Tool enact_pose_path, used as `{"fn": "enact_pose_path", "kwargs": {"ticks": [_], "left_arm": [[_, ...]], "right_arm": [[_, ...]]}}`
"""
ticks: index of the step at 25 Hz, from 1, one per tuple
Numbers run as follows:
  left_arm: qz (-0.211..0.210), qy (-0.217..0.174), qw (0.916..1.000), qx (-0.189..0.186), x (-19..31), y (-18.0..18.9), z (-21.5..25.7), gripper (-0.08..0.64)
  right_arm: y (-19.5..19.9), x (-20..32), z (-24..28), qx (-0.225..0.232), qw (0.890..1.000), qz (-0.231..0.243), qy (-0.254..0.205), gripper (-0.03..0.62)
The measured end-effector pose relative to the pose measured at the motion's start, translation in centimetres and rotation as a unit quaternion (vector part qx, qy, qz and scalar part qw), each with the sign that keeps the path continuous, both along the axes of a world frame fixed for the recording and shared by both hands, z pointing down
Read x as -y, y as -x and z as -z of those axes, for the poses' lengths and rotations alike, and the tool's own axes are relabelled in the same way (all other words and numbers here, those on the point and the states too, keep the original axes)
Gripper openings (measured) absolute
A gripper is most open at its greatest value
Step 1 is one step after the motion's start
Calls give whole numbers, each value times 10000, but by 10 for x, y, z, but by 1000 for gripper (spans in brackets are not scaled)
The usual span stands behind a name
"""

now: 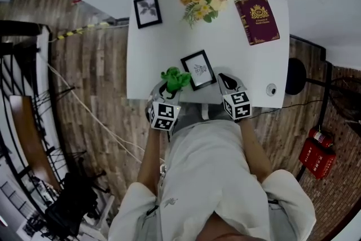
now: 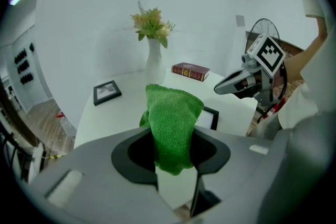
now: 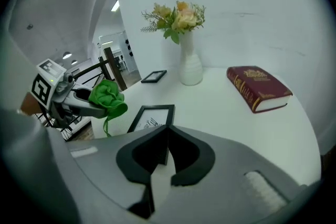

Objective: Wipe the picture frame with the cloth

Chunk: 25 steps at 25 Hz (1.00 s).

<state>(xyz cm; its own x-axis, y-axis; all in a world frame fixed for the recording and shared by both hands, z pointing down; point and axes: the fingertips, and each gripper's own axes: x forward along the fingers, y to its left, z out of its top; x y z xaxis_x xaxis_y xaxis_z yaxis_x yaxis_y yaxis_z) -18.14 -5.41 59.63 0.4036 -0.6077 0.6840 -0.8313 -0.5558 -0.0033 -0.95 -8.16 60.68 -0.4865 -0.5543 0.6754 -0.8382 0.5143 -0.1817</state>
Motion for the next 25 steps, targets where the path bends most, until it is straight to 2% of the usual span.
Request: {"fn": "enact_pose_path", "kwargs": {"ticks": [6,13,19,25], "left_arm": [[205,-705,9965,-395,29,7,54,169],[219,-1457,9862,-753,52,8,117,169],[114,-1936,9763,-960,63,5,159,169],[67,-2126,9715,-1051,66,5,176,169]], "right_arm": [[5,19,64,152,9957,59,-915,26],[12,35,136,292,9840,22,-1760,26],[12,39,178,443,9755,-12,-2155,3],[13,38,190,448,9730,-60,-2263,3]]}}
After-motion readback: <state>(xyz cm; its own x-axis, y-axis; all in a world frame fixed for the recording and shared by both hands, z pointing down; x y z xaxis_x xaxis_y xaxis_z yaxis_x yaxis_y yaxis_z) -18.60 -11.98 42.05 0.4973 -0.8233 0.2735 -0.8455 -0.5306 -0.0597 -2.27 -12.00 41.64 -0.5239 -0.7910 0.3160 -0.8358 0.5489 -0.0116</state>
